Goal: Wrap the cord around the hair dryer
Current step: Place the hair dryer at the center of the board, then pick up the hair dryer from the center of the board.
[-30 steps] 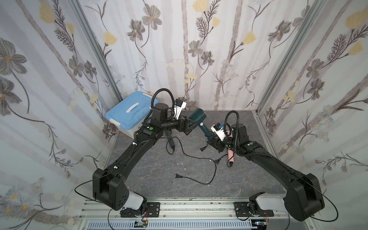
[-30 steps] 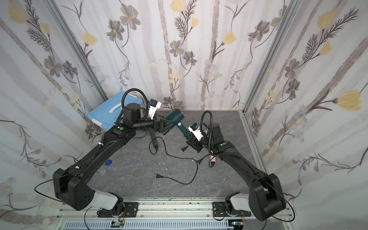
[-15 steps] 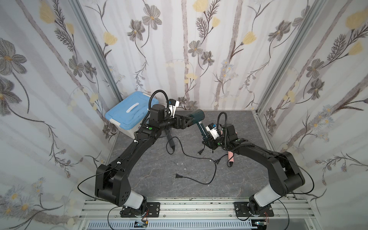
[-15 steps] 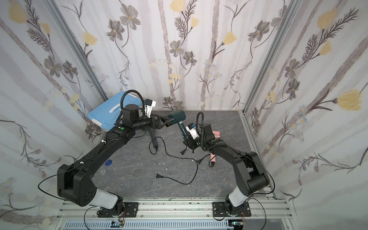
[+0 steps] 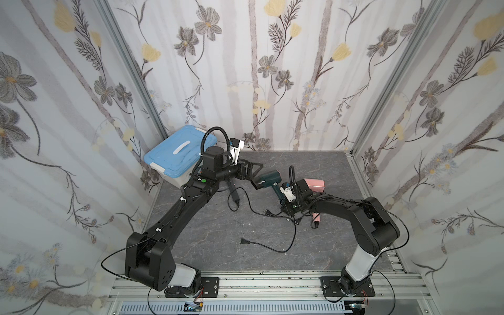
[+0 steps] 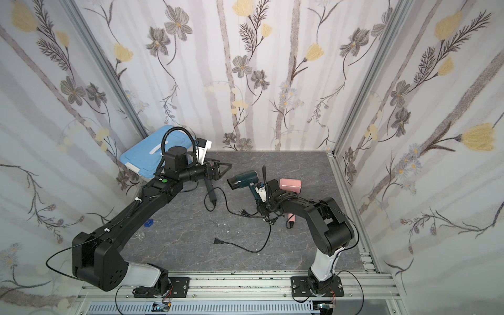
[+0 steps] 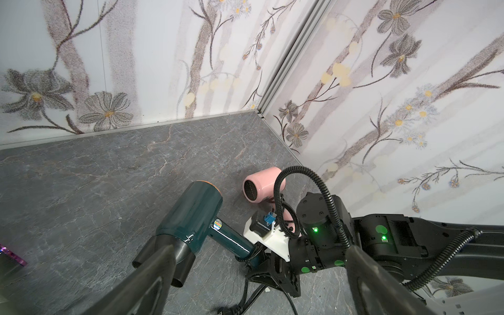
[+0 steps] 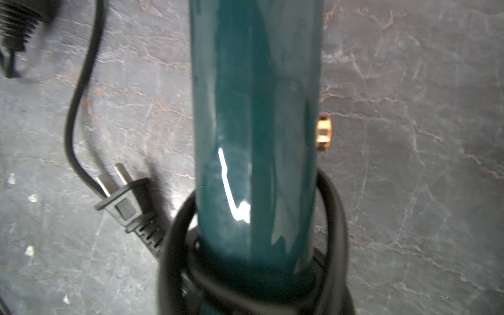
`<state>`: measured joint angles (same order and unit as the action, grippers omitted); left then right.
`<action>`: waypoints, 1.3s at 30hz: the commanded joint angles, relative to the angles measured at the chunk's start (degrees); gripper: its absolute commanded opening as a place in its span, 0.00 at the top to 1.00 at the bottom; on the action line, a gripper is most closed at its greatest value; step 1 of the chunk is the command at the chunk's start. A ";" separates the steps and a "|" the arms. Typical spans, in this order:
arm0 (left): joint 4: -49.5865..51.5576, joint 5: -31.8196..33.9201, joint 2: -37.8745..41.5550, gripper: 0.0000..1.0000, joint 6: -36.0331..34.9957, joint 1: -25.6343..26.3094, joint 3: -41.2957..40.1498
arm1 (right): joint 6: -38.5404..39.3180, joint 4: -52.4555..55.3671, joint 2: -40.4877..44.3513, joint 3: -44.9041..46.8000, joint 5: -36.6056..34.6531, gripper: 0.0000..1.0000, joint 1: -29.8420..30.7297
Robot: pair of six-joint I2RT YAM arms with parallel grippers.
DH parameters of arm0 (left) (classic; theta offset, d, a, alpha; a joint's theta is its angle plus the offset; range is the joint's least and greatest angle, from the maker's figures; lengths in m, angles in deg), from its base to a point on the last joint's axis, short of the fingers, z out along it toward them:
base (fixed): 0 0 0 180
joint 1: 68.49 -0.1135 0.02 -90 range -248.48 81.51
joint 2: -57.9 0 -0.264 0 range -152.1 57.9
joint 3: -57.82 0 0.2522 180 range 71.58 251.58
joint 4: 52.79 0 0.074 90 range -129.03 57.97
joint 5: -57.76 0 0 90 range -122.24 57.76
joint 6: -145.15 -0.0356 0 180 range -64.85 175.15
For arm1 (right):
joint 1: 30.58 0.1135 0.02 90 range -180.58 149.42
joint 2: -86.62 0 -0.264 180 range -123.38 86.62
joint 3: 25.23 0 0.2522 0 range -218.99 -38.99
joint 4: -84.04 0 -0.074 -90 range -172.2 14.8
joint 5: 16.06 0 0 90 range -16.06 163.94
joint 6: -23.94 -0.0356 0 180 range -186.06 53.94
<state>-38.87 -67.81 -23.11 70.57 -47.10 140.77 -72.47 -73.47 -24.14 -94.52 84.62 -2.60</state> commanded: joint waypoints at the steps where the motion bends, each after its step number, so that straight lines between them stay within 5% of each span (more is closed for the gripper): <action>1: -2.32 0.37 1.03 0.00 -0.46 0.05 -0.43 | -0.79 0.02 -1.26 -2.30 -4.61 0.98 0.65; 3: -1.96 0.50 1.62 0.00 -0.72 0.06 -0.92 | -0.96 1.77 -1.73 -3.30 -5.61 0.68 0.98; 5: -1.74 0.68 2.34 0.00 -0.83 0.07 -1.56 | -0.97 2.88 -1.44 -3.40 -5.98 0.47 1.18; 8: -1.65 0.94 3.34 0.00 -0.88 0.01 -2.85 | -1.38 3.32 -0.01 -2.69 -6.37 0.30 1.50; 18: 2.06 5.22 7.20 0.00 -0.67 0.06 -6.26 | -3.92 5.00 9.09 -0.90 -8.61 0.06 1.52; 24: 11.58 17.01 6.97 0.00 1.33 -0.20 -6.45 | -5.57 7.19 18.61 -0.34 -8.71 0.01 1.53; 29: 23.01 26.26 -1.71 0.10 6.99 -1.93 -1.51 | -6.81 7.33 26.86 1.25 -5.64 0.00 1.22; 39: 35.86 28.40 -28.73 0.28 12.24 -4.73 18.85 | -8.69 7.20 32.99 4.12 -3.56 0.00 1.10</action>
<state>-7.61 -41.84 -48.75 80.71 -51.71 156.18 -79.55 -65.64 8.21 -91.00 79.85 -1.50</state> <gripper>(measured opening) 0.725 0.996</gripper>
